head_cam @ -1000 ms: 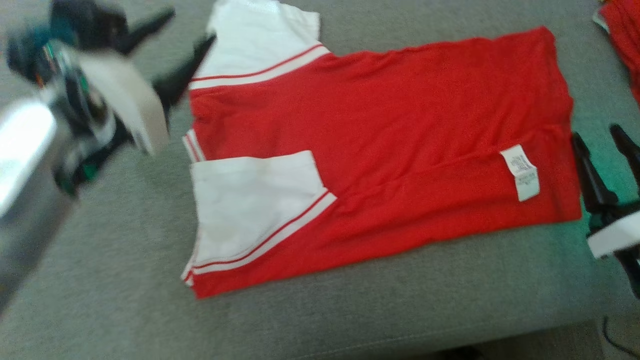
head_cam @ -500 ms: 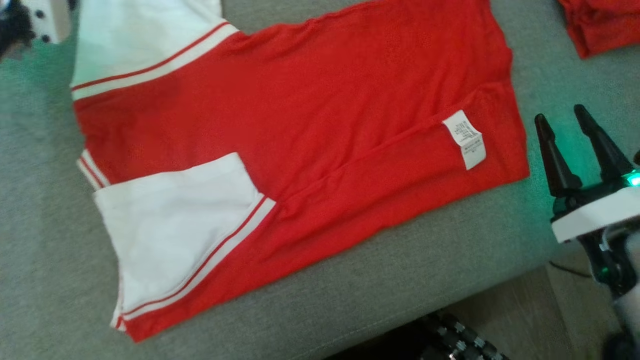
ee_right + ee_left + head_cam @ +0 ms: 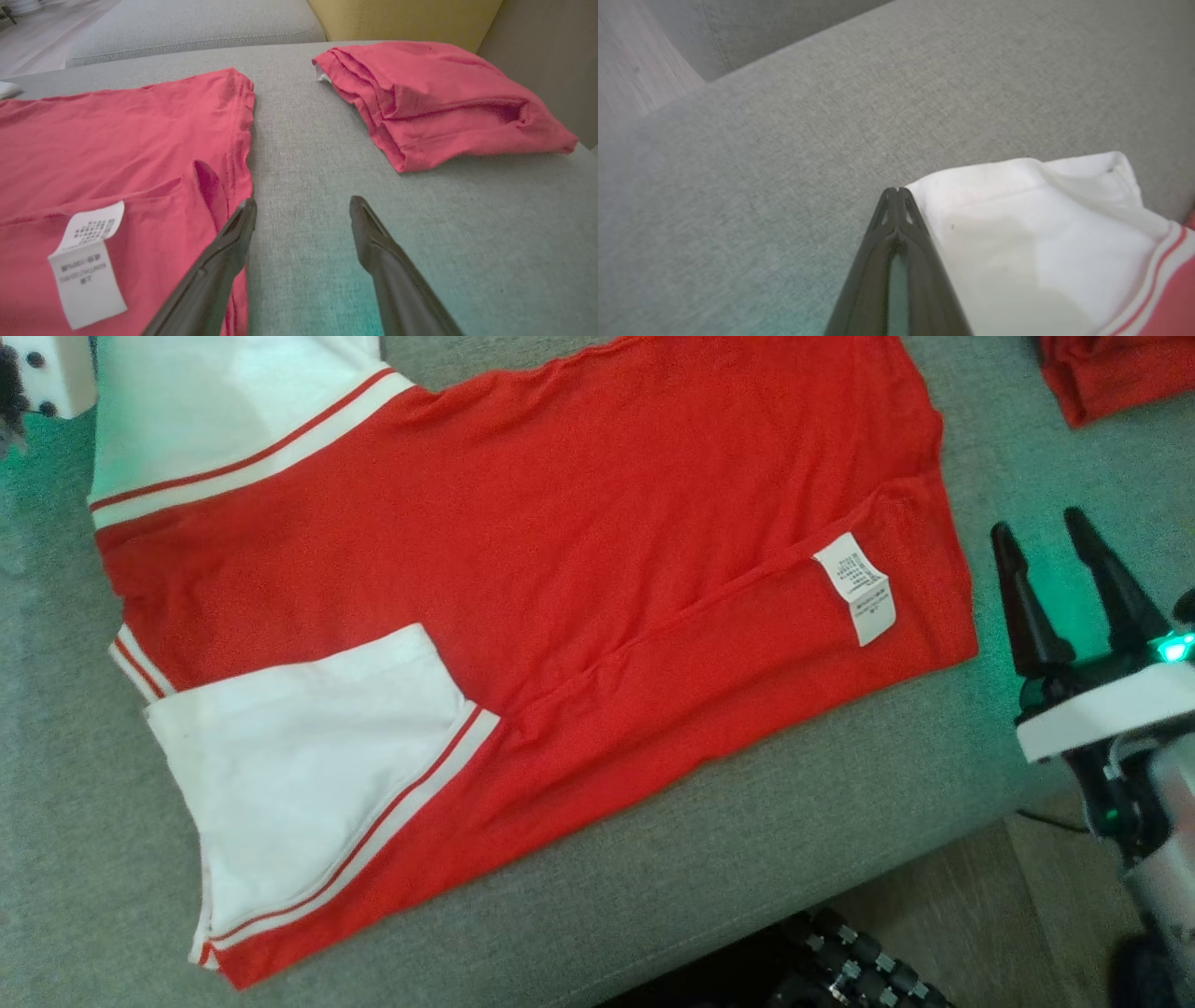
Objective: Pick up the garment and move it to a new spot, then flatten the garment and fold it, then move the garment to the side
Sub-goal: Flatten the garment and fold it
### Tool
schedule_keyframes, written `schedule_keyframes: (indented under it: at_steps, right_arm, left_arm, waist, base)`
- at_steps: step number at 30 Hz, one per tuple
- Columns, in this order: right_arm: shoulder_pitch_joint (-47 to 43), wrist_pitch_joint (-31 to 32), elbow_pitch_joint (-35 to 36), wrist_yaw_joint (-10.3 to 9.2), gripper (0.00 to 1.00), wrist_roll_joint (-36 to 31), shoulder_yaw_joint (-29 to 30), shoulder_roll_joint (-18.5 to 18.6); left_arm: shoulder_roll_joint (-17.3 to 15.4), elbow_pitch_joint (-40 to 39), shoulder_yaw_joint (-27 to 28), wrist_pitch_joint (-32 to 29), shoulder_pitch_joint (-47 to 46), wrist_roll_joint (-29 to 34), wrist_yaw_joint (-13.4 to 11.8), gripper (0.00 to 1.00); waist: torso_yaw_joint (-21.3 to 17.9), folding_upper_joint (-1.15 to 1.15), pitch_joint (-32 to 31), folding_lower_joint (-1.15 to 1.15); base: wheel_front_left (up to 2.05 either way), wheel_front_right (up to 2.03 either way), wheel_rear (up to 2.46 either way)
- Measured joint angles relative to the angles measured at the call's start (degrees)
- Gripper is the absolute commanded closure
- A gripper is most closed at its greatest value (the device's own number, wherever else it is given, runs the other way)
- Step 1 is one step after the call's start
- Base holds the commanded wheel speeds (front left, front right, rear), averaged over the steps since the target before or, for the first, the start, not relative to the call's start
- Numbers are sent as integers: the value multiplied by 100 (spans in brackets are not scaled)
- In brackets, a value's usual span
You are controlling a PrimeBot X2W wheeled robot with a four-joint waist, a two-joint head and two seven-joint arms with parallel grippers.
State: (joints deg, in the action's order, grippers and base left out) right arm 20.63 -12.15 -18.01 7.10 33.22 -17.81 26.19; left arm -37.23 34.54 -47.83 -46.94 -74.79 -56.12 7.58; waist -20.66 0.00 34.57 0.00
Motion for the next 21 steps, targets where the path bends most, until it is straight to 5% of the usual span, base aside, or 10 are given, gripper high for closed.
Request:
schedule_keyframes:
  at_steps: [4,12,21]
  right_arm:
    - [177,-22,-32,0,0,-14,49,16]
    - [550,2,-66,0,0,-97,-38,16]
    - [1584,1077,-727,0,0,214,-421,23]
  left_arm:
    - [-33,-355,-123,-69,16,-183,0,100]
    - [-243,-1003,-505,882,-30,-188,0,100]
    - [-431,-1417,-1177,1245,-293,-644,0,100]
  waist:
    - [68,0,16,0]
    - [197,0,-17,0]
    - [459,0,-123,0]
  base:
    - [0,0,0]
    - [0,0,0]
    - [0,0,0]
